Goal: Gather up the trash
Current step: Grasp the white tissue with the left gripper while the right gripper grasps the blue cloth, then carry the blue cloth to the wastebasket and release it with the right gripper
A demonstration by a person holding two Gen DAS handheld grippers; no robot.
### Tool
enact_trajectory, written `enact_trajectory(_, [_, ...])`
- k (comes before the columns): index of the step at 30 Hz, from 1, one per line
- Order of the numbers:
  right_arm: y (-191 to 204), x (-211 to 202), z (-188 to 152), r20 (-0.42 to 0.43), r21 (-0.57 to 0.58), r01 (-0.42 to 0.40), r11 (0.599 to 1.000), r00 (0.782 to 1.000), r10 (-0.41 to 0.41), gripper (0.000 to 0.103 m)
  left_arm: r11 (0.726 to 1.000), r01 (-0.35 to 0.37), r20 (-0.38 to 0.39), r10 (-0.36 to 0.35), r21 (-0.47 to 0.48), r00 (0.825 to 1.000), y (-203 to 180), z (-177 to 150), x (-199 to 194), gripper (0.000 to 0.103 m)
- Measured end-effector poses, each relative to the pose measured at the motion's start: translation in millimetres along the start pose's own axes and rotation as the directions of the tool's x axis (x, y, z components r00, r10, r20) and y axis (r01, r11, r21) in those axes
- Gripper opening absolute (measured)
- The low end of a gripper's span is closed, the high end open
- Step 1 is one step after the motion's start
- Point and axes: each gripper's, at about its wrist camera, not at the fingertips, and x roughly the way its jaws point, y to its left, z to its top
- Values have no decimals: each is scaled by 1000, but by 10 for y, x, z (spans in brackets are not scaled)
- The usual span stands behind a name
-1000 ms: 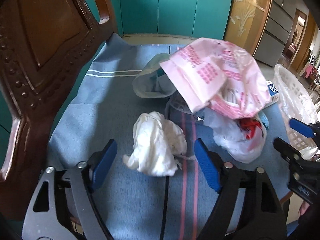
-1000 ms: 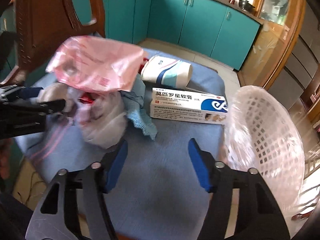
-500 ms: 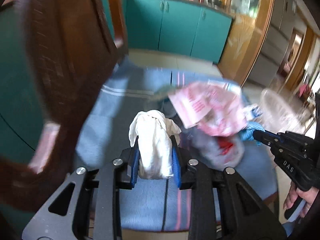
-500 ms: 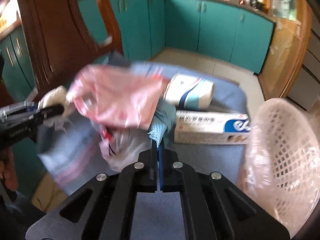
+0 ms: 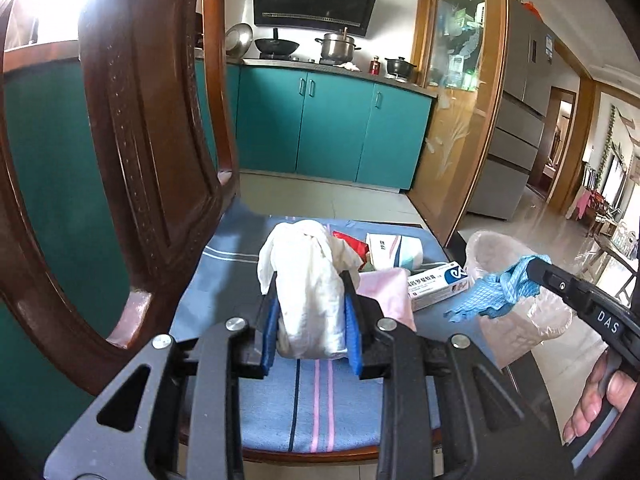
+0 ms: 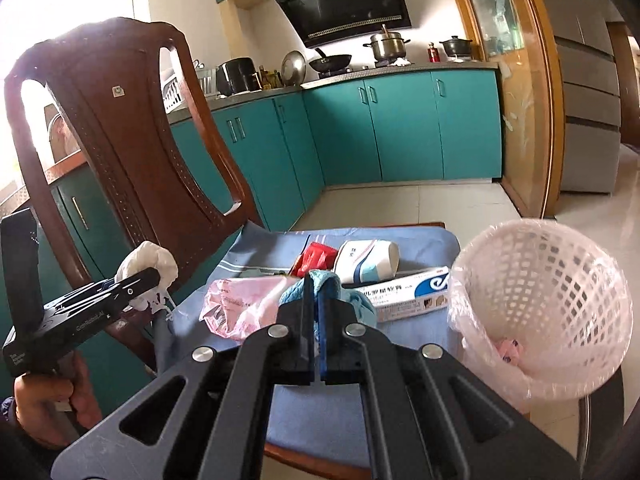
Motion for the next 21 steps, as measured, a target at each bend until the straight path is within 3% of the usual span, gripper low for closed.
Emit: enact_trajectory(21, [52, 101, -108, -58, -13, 1, 1000, 998, -1, 2, 1000, 8, -62, -6, 24, 998, -94, -101, 151, 29])
